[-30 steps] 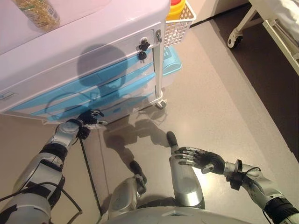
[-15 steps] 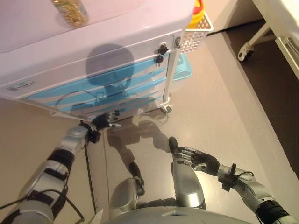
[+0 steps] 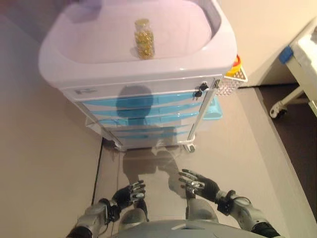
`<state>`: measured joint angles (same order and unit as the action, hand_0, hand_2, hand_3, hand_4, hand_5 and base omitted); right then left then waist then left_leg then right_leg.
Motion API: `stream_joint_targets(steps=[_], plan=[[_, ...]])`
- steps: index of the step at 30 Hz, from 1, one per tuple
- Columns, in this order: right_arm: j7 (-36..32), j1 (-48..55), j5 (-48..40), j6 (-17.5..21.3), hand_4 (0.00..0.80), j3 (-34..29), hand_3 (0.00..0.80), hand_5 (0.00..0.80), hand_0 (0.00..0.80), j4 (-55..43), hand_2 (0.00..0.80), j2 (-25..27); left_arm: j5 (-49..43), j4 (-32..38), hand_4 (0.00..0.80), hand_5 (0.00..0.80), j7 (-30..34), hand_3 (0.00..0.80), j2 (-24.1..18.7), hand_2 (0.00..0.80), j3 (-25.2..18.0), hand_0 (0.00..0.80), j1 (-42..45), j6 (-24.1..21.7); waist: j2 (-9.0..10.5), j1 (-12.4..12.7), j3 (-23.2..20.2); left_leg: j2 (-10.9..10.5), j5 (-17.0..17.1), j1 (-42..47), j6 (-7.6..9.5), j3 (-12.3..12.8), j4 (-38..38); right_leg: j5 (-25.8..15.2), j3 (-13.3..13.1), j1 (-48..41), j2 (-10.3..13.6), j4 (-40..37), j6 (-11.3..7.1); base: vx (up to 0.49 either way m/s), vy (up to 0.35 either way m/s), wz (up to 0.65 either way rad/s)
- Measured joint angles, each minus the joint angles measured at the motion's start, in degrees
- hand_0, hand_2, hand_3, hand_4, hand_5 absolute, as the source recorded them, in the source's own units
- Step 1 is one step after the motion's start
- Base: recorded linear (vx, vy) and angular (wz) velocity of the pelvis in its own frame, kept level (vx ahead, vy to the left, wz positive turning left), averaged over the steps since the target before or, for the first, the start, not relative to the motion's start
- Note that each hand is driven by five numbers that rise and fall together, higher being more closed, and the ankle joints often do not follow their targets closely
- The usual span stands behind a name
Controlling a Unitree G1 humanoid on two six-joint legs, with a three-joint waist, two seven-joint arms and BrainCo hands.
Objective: Open the drawer and pick up the medicine
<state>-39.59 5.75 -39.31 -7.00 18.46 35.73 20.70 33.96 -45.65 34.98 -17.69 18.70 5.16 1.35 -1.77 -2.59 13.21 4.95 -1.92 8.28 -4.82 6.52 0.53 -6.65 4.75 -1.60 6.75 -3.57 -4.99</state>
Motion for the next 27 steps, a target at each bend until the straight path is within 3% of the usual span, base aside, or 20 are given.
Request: stream_joint_targets(steps=[7,13,27], plan=[[0.1,0.5,-2.4,-1.1,0.000,0.2,0.000,0.000,0.000,7.4,0.000,-3.3,5.6,-1.2,0.000,0.000,2.5,0.000,2.0,0.000,-0.6,0.000,2.4,1.0,0.47,2.7,-5.1,-0.1,1.9,0.1,0.18,-2.6,-3.0,0.0,2.9,-1.1,0.3,-1.3,0.00,-0.009,-0.023,0.23],[-0.1,0.2,-2.4,0.0,0.000,0.3,0.000,0.000,0.000,12.6,0.000,-4.2,10.0,-3.1,0.000,0.000,3.0,0.000,2.7,0.000,-1.1,0.000,2.8,1.8,0.19,4.2,-6.6,0.0,3.3,0.2,0.19,-4.6,-4.7,0.0,5.2,-2.0,0.3,-1.7,0.01,-0.026,-0.021,0.19],[-0.7,0.1,-2.4,2.9,0.000,-0.2,0.000,0.000,0.000,18.5,0.000,-5.9,15.9,-6.1,0.000,0.000,3.0,0.000,4.3,0.000,-2.8,0.000,2.8,4.9,0.37,4.7,-9.8,0.0,4.1,0.1,0.26,-5.2,-5.8,0.0,5.9,-2.0,0.4,-1.7,0.01,-0.007,-0.004,0.02]])
